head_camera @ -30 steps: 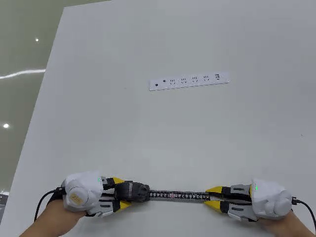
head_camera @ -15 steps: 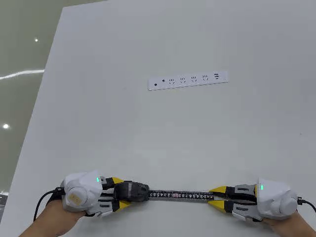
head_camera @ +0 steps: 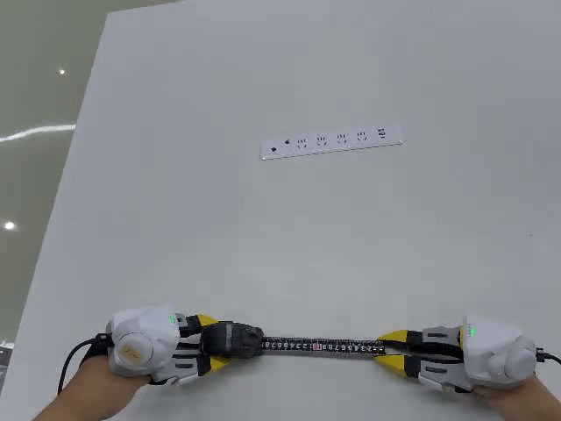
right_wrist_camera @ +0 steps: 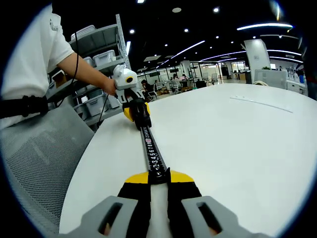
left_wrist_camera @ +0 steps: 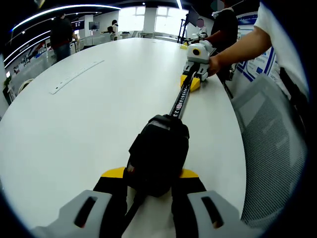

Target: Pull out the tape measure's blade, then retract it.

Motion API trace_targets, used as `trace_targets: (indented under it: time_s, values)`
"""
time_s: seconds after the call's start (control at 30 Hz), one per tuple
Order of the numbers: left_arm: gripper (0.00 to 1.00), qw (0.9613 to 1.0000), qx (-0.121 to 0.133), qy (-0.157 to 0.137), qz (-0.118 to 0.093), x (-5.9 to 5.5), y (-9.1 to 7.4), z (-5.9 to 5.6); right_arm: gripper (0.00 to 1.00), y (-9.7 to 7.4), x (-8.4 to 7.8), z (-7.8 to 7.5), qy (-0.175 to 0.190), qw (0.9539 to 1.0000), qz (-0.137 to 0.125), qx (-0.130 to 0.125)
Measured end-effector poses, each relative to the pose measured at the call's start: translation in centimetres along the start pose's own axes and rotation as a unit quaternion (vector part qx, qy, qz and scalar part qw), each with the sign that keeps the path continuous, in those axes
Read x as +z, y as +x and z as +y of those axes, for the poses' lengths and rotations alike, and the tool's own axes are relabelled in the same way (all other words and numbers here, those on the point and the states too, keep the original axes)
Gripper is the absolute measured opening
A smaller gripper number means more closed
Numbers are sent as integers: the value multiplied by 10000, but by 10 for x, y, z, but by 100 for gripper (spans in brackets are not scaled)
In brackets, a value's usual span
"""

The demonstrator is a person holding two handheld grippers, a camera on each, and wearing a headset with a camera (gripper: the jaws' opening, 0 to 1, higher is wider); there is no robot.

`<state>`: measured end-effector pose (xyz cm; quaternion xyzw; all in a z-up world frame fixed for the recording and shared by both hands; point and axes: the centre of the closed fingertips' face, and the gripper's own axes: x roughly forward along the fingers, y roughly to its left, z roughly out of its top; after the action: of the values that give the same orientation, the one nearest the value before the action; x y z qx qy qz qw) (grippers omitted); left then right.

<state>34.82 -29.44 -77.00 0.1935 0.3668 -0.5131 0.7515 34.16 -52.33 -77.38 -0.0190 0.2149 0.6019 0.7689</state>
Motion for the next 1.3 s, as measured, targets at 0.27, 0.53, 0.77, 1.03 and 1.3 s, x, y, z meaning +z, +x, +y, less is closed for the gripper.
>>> trace_targets:
  time_s: [0.27,0.53,0.77,1.03,1.3]
  values:
    - [30,10000,-8,-11,-5,0,0,0,9,-7,-2,-3,39,10000,-16,-56]
    - [30,10000,-11,-4,-2,0,0,0,9,-13,-4,-3,73,9999,-23,-74]
    - [30,10000,-10,1,3,0,0,0,9,-18,-8,-5,100,9999,-25,-114]
    - [30,10000,-8,-2,1,0,0,0,9,-25,-10,-7,152,9997,-36,-167]
    - [30,10000,-12,-18,-5,0,0,0,9,-32,-10,-9,203,9996,-45,-211]
